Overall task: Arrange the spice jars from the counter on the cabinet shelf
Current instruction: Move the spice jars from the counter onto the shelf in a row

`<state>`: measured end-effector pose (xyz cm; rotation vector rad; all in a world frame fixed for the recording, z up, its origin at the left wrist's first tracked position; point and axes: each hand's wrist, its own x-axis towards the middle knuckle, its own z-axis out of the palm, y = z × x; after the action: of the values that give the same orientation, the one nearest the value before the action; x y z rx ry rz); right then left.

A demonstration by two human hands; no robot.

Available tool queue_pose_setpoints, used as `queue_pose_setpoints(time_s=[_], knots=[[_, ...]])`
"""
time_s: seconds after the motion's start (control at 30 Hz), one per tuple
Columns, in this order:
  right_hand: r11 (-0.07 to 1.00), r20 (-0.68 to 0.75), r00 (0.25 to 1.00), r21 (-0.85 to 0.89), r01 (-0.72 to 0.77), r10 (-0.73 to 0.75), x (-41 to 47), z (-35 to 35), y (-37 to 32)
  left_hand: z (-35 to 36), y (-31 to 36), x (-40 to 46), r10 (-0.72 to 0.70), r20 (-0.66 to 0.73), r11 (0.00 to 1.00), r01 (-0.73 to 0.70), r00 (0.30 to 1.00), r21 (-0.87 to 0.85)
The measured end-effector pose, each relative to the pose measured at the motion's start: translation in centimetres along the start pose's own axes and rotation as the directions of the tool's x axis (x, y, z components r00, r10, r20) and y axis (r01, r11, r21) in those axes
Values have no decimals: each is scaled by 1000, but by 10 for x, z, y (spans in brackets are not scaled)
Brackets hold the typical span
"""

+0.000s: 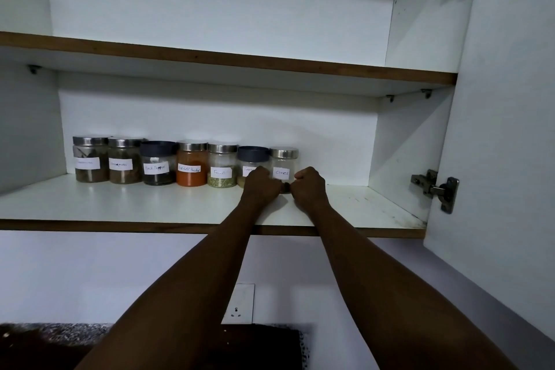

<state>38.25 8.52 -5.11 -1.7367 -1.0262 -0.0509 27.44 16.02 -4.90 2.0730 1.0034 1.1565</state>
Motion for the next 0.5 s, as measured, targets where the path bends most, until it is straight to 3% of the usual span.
queue_pose_setpoints(time_s=[0.2, 0.5], knots=[[1000, 39, 999, -20, -2, 3, 0, -1, -4, 1, 2, -1, -23, 51, 1000, 24, 998, -7], [992, 92, 995, -118, 36, -25, 1, 0, -7, 1, 10, -9, 50, 150, 995, -63, 987, 84]])
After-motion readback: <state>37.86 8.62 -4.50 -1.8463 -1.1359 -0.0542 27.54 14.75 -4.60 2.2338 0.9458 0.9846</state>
